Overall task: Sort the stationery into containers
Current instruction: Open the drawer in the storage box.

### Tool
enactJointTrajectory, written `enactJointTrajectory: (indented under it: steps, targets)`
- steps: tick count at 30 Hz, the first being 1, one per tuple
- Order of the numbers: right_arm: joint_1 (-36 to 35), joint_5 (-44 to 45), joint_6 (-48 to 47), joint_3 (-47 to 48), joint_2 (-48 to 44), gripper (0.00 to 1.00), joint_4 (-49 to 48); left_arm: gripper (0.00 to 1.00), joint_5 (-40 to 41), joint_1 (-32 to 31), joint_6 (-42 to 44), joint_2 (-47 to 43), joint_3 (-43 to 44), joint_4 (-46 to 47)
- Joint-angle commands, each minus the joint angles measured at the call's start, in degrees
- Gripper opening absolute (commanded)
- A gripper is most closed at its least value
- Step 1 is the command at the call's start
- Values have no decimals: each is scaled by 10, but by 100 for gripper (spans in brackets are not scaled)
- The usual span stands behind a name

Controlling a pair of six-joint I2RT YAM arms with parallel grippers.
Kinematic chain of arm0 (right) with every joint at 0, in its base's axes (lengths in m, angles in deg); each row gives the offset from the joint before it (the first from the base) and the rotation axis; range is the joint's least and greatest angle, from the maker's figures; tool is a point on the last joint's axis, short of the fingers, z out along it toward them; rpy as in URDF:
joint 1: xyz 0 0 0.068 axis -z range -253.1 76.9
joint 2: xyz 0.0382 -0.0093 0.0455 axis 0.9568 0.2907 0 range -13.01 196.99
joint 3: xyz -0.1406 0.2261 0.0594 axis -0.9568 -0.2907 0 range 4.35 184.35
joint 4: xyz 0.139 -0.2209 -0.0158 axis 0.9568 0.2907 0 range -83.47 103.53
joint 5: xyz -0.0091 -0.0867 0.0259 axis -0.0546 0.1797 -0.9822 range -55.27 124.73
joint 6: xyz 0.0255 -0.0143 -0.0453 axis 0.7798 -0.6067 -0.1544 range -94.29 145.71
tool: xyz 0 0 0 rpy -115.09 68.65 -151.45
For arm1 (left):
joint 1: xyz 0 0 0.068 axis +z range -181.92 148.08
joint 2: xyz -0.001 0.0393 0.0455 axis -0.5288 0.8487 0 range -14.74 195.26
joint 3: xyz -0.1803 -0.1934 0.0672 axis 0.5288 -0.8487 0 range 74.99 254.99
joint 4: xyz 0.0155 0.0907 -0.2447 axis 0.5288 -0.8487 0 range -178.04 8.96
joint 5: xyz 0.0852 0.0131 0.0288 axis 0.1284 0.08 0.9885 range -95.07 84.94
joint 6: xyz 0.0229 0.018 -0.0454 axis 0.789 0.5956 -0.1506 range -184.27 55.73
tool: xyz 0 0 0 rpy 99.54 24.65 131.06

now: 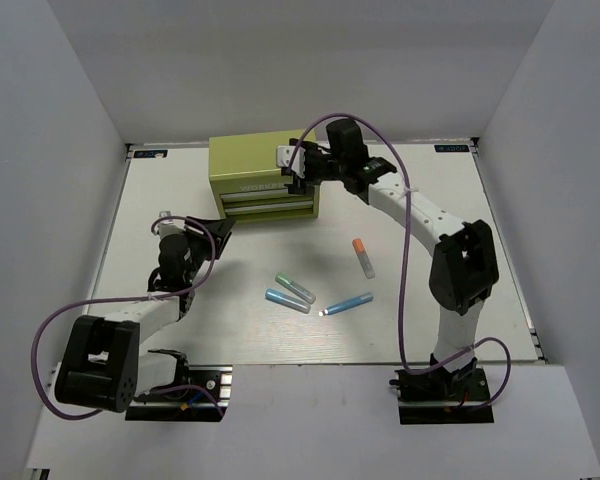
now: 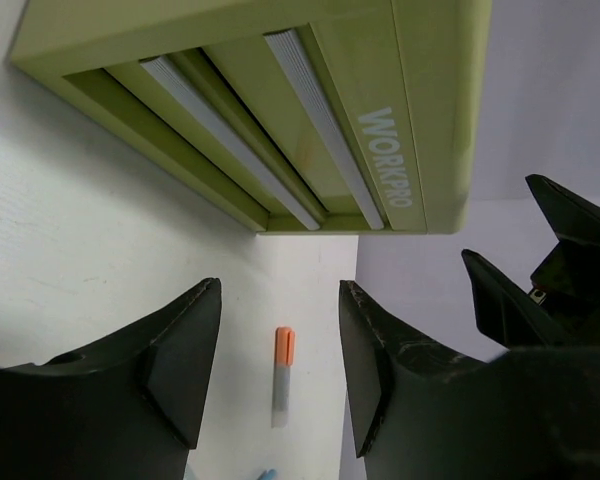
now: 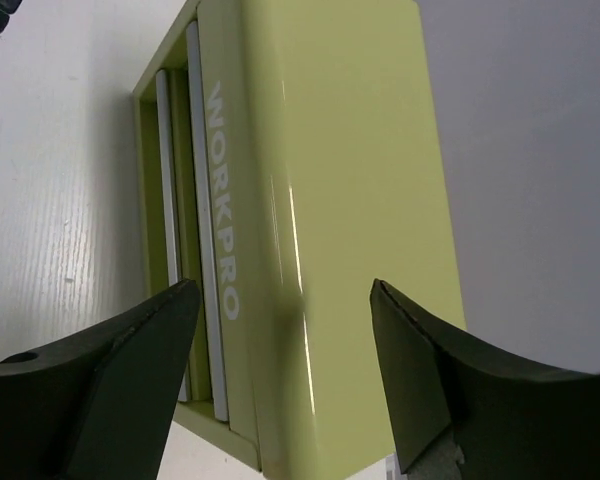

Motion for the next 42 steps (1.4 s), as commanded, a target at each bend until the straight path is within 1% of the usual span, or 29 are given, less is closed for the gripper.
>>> enactJointTrajectory:
  steps: [1, 3, 4, 6, 7, 9, 10, 12, 17, 20, 22, 24, 28, 31, 34, 41, 42]
  targets:
    - [-5, 30, -4, 47, 16, 74, 15, 60, 20, -10, -20, 20, 21, 57]
    - [-5, 46, -4, 58, 28, 71, 17, 59, 26, -16, -20, 36, 28, 65]
    - [-7, 49, -4, 63, 36, 68, 20, 59, 31, -16, -26, 53, 33, 75]
    - [-5, 57, -4, 85, 49, 64, 46, 59, 38, -23, -32, 71, 39, 93]
    - [-4, 58, -7, 90, 57, 60, 65, 58, 38, -30, -40, 81, 39, 101]
    - [-2, 59, -10, 100, 63, 59, 76, 58, 51, -36, -47, 112, 44, 130]
    - [-2, 60, -10, 99, 66, 55, 85, 58, 51, -44, -47, 121, 51, 138]
    - [-2, 64, -13, 98, 66, 54, 91, 58, 71, -51, -54, 148, 58, 161]
    - [-3, 62, -11, 96, 65, 54, 110, 62, 97, -70, -54, 200, 102, 201]
    - [-1, 61, -6, 91, 62, 52, 112, 62, 110, -82, -59, 235, 118, 238]
    - [-1, 61, -5, 88, 58, 52, 111, 57, 127, -87, -65, 250, 123, 260]
    - [-2, 62, -5, 86, 58, 51, 112, 56, 127, -87, -65, 271, 129, 267]
    - [-1, 61, -4, 81, 53, 51, 114, 54, 127, -87, -65, 282, 150, 253]
    - [-1, 61, -4, 78, 52, 50, 112, 52, 141, -87, -65, 288, 143, 265]
    - [-1, 62, -1, 75, 52, 50, 112, 52, 154, -92, -65, 294, 138, 276]
    - [-1, 64, 1, 76, 52, 48, 112, 51, 165, -92, -65, 312, 143, 276]
    - [-1, 63, 1, 75, 51, 48, 111, 49, 165, -92, -70, 318, 150, 271]
